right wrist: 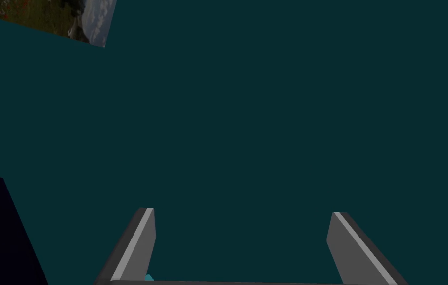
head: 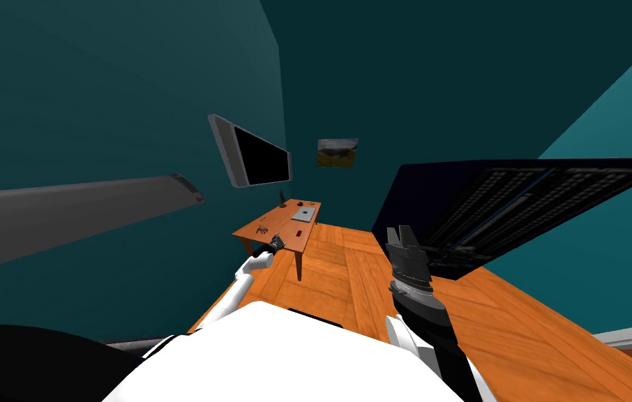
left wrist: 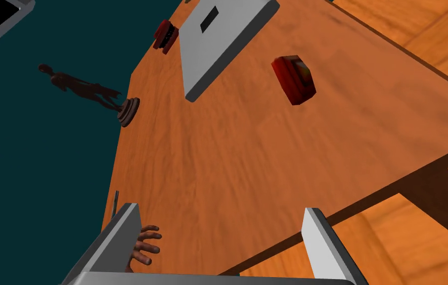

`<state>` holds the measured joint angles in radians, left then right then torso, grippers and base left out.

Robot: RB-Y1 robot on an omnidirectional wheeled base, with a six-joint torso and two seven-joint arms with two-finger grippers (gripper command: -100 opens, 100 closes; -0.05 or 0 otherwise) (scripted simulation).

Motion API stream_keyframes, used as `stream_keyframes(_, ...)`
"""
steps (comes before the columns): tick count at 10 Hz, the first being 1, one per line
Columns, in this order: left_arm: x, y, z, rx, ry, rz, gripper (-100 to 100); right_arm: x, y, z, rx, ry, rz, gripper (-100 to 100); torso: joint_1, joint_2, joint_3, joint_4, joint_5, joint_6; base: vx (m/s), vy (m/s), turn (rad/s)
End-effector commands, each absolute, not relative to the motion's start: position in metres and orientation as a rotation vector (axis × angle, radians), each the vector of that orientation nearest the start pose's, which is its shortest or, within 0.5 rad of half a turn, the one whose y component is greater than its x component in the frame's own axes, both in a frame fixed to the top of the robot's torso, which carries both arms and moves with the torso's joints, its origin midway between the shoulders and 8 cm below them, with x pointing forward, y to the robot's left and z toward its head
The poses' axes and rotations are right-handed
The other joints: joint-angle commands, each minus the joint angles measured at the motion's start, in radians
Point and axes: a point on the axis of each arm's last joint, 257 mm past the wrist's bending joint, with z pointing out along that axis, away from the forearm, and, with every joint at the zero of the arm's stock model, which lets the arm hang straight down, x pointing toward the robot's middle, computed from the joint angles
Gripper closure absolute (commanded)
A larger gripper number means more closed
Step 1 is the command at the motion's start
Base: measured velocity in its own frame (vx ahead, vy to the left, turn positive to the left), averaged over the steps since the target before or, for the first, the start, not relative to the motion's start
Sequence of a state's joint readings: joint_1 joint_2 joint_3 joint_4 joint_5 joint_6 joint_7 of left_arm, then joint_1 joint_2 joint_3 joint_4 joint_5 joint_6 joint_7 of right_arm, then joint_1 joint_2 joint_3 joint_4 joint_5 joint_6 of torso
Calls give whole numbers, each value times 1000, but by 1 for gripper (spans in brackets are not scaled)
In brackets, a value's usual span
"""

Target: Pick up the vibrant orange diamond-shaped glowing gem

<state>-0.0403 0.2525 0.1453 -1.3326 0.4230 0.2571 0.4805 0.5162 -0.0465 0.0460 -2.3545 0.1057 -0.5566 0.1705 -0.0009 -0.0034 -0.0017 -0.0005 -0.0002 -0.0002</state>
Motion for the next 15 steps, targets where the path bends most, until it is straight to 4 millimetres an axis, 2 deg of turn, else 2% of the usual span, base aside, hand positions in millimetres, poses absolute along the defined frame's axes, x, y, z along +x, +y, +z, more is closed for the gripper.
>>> stream_keyframes(1,512,384,-378,-2166,819,-1244,-100,321,-241,59,407,657,1145,0,0,0,0,0,0,0,77,-27,-162)
stream_keyframes(5,493,398,-420,-2295,788,-1155,-100,321,-241,59,407,657,1144,0,0,-1,0,0,0,0,57,-11,-84)
stream_keyframes(7,487,403,-432,-2339,770,-1129,-100,321,-241,59,407,657,1144,0,0,0,0,0,0,0,53,-7,-81)
stream_keyframes(8,479,407,-446,-2388,751,-1095,-100,321,-241,59,407,657,1144,0,0,-1,-1,0,0,0,105,-20,-180)
stream_keyframes(15,455,426,-486,-2549,659,-984,-100,321,-241,59,407,658,1144,0,2,-5,-3,-1,0,0,98,4,-98)
